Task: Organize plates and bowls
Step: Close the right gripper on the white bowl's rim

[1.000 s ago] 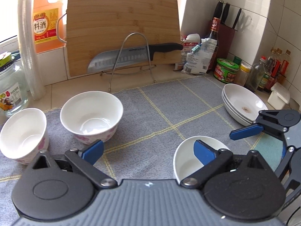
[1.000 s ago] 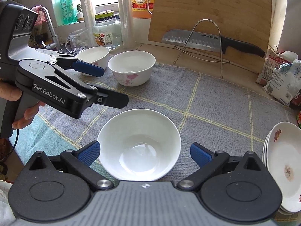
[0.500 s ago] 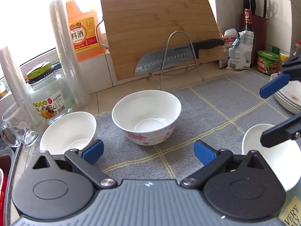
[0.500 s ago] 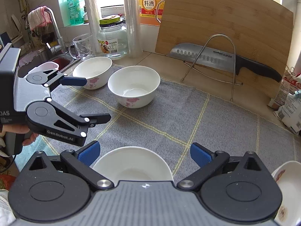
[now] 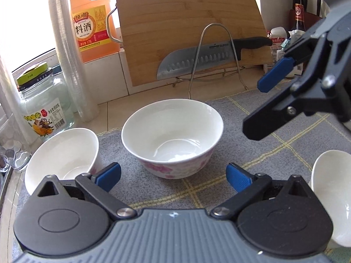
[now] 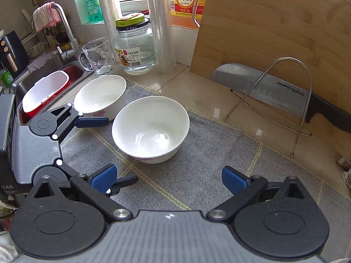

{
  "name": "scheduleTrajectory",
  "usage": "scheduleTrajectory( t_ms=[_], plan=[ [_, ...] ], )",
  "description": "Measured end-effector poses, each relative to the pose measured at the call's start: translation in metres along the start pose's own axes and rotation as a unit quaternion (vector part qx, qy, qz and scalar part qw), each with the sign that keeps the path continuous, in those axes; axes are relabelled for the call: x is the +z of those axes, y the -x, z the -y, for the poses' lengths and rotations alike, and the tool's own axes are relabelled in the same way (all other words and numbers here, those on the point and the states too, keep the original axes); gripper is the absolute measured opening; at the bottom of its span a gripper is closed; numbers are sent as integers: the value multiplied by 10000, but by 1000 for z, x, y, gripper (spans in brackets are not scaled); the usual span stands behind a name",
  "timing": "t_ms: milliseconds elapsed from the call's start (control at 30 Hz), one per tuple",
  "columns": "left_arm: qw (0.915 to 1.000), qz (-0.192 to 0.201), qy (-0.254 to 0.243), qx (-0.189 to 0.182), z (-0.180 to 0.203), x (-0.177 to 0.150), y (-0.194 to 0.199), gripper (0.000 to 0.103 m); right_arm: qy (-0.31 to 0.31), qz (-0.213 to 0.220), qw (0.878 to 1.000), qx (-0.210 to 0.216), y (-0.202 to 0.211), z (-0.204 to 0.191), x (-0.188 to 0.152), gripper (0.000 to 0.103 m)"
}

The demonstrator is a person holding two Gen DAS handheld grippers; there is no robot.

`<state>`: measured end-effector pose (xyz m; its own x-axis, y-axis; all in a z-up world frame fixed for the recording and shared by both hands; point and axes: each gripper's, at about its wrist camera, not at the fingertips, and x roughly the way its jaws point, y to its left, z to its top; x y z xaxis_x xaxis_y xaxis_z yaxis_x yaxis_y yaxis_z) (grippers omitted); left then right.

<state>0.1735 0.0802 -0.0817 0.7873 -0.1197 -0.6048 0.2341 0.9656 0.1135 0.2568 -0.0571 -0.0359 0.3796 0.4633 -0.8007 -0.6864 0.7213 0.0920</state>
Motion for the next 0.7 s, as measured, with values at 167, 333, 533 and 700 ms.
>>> scheduleTrajectory(
  t_ms=[167, 333, 533, 700],
  plan=[
    [10000, 17, -53, 69, 0, 4, -6, 101, 24, -61, 9997, 253, -20, 10, 18, 102],
    [9996, 131, -200, 129, 5, 7, -8, 101, -34, -151, 9988, 472, -40, 18, 31, 97],
    [9996, 156, -210, 123, 3, 9, -12, 99, 21, -275, 9978, 600, -57, 17, 39, 88],
    [9997, 189, -167, 66, 2, 10, -13, 98, 26, -297, 9972, 683, -65, 17, 43, 82]
  ],
)
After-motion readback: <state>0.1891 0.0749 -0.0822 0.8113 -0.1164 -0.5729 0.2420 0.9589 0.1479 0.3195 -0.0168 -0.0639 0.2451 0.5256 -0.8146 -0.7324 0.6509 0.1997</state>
